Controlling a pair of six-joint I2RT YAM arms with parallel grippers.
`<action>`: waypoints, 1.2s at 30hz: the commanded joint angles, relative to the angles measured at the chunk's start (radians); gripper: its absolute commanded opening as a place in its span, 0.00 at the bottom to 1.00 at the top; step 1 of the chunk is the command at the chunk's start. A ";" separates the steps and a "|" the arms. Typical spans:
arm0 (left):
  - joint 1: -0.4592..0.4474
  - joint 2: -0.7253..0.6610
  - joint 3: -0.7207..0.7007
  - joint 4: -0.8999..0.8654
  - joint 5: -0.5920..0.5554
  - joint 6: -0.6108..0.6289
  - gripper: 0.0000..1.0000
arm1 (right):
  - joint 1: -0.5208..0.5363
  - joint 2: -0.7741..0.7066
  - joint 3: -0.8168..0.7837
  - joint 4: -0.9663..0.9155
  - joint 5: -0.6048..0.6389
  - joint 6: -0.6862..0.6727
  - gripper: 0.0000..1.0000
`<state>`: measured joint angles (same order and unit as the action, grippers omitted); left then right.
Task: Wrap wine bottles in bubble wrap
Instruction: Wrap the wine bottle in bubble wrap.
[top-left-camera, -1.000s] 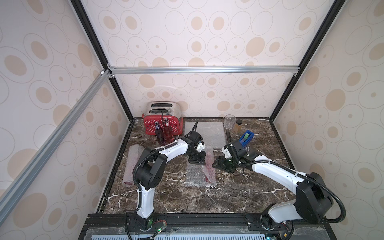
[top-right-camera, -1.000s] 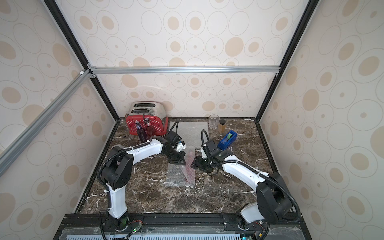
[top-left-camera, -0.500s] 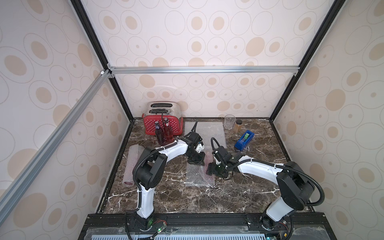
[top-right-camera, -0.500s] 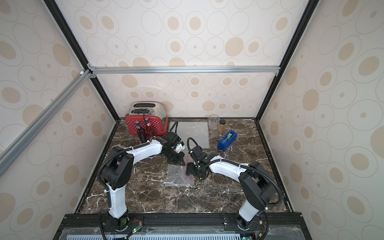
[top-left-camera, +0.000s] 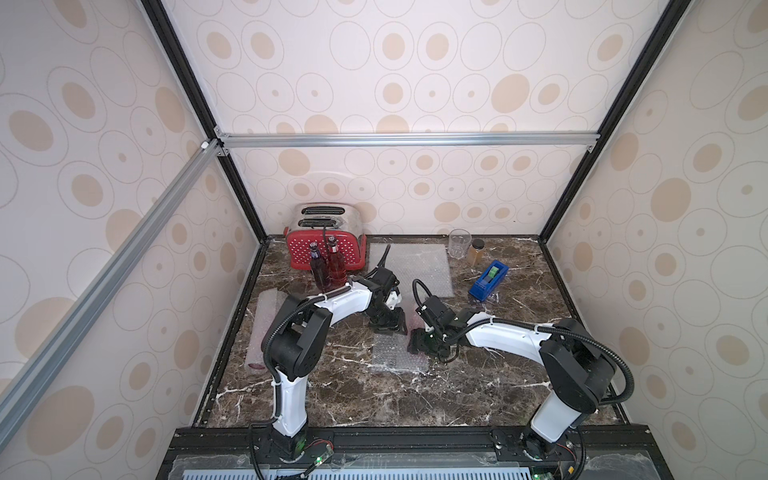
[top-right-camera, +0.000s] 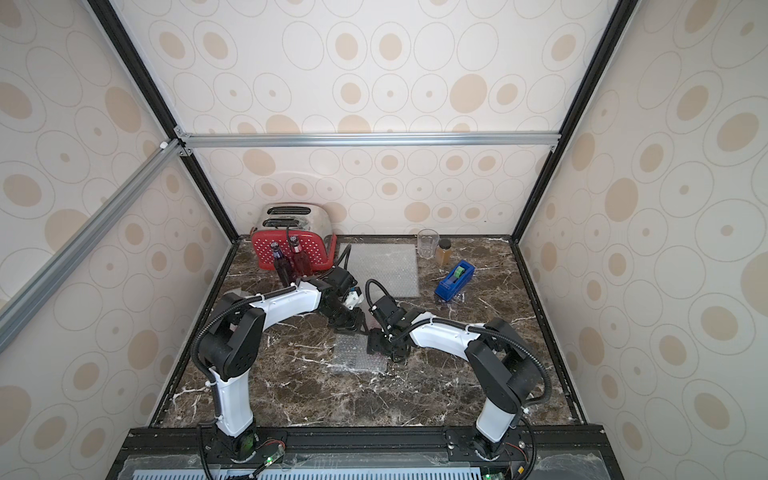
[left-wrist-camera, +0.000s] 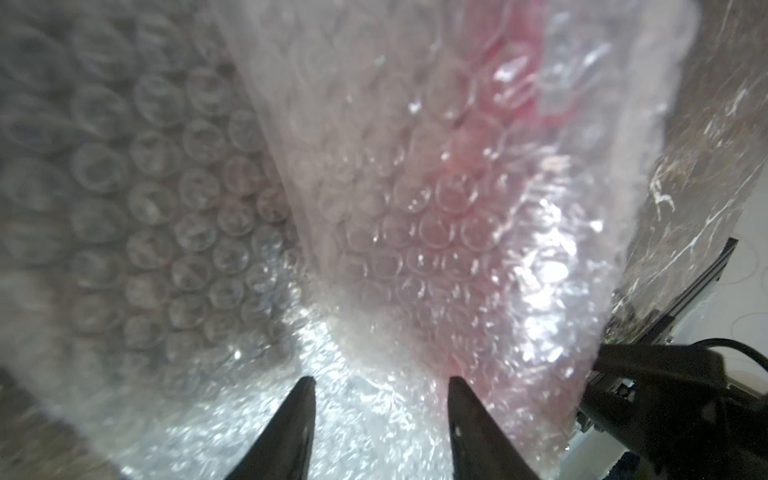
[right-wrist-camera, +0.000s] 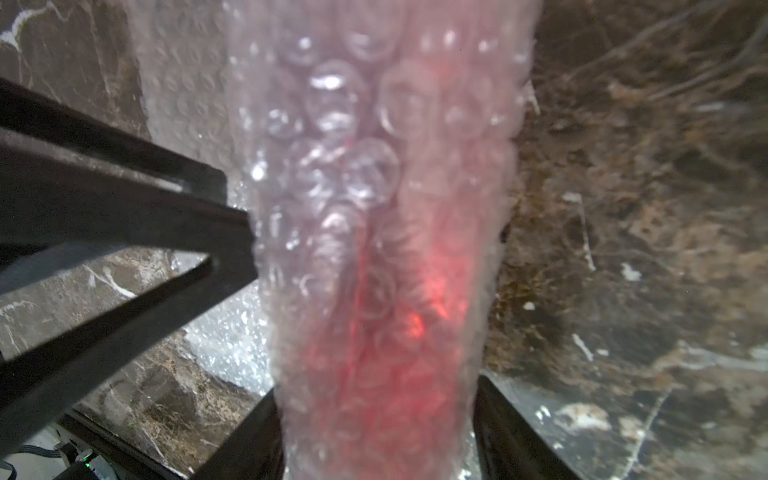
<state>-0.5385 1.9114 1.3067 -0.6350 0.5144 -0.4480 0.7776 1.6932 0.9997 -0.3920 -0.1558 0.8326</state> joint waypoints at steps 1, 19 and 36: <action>0.023 -0.100 -0.022 -0.015 -0.027 0.017 0.43 | 0.005 0.031 -0.006 -0.034 0.033 0.015 0.66; -0.009 0.095 0.042 0.073 0.157 -0.051 0.10 | -0.012 0.001 0.030 -0.040 -0.044 -0.054 0.69; -0.049 0.153 0.099 0.048 0.183 -0.043 0.07 | -0.084 -0.013 0.004 0.004 -0.122 -0.072 0.63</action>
<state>-0.5686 2.0392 1.3697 -0.5644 0.6724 -0.4843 0.6926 1.6539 1.0096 -0.4034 -0.2562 0.7589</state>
